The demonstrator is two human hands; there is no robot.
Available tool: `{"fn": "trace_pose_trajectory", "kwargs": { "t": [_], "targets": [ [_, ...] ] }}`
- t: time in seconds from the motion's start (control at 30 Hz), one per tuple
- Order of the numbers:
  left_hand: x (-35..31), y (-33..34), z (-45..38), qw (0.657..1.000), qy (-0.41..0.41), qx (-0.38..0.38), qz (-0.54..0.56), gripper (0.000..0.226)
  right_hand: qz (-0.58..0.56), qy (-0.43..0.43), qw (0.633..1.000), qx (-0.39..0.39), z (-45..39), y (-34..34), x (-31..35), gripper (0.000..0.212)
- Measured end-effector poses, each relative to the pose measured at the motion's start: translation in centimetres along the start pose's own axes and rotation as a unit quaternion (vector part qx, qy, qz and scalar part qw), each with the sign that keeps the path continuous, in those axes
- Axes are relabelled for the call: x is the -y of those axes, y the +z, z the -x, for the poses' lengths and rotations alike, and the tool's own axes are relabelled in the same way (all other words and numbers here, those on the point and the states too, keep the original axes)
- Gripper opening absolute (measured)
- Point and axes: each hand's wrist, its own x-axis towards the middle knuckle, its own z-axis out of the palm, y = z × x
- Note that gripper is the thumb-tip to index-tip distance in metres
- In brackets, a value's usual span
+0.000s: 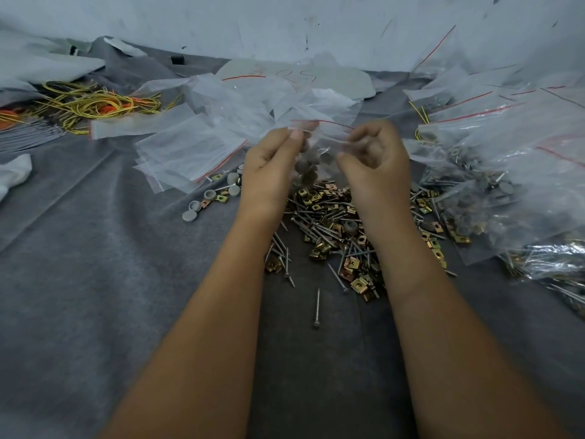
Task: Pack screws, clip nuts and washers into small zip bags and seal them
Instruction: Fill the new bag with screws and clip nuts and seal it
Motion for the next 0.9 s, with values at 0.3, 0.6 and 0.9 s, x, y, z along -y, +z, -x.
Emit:
{"fn": "trace_pose_trajectory", "kwargs": {
  "t": [0.3, 0.6, 0.9],
  "targets": [
    [0.5, -0.5, -0.7, 0.995, 0.012, -0.096, 0.008, 0.009, -0.129, 0.059, 0.990, -0.010, -0.7, -0.5, -0.4, 0.011],
    [0.7, -1.6, -1.2, 0.971, 0.030, -0.225, 0.075, 0.006, -0.132, 0.055, 0.987, -0.078, -1.1, -1.0, -0.7, 0.012],
    [0.9, -0.6, -1.0, 0.981, 0.009, -0.166, 0.097, 0.010, -0.147, 0.100, 0.984, 0.015, -0.8, -0.6, -0.9, 0.019]
  ]
}}
